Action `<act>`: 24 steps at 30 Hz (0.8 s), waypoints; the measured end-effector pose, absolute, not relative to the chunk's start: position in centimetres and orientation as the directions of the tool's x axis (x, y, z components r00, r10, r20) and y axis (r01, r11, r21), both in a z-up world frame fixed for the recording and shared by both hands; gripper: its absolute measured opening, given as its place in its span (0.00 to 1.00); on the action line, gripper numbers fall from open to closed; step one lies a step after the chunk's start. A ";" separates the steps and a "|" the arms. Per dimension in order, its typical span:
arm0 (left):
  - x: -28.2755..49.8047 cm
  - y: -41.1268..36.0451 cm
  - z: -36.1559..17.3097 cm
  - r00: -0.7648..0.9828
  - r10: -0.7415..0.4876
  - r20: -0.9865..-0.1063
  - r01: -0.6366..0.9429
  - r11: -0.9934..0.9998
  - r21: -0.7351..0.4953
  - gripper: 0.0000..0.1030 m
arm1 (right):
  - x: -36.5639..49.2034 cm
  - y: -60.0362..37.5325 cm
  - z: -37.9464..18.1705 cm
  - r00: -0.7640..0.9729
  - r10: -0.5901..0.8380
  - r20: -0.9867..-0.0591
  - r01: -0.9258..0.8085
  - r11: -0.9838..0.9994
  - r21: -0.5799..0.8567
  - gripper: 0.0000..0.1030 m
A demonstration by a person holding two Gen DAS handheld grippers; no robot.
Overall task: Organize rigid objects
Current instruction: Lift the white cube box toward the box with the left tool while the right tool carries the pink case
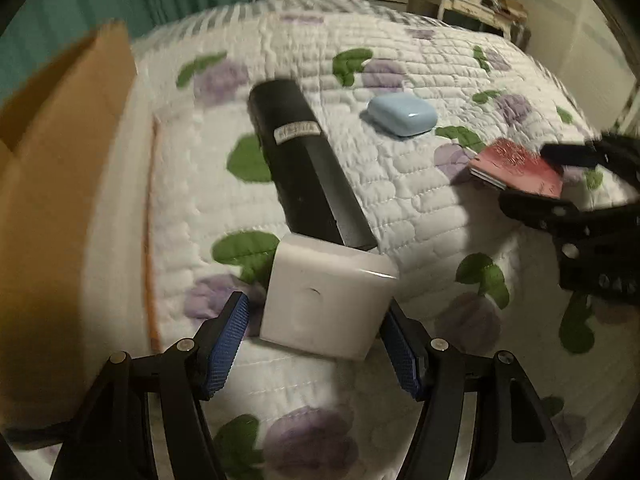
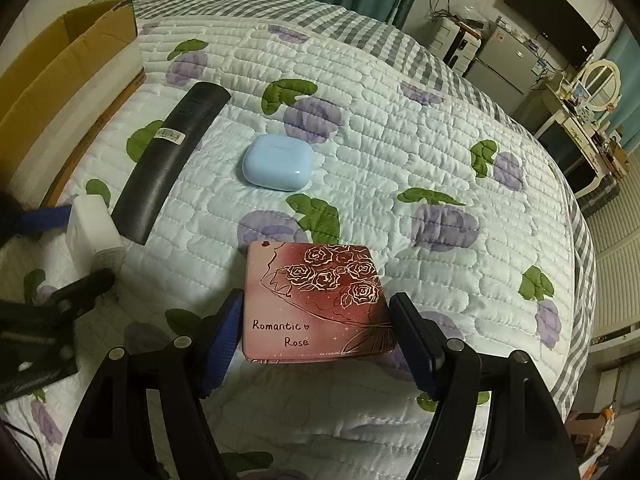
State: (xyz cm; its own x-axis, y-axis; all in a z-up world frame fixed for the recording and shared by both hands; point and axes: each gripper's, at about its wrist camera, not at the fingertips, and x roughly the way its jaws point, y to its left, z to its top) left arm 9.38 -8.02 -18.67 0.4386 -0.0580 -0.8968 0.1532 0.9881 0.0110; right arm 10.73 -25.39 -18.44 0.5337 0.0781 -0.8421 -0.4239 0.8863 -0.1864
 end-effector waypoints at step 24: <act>6.0 -7.9 -7.5 0.630 -0.190 -0.753 0.270 0.963 -0.016 0.51 | 6.8 -26.0 -13.0 0.624 0.024 -0.781 -0.312 0.924 -0.221 0.00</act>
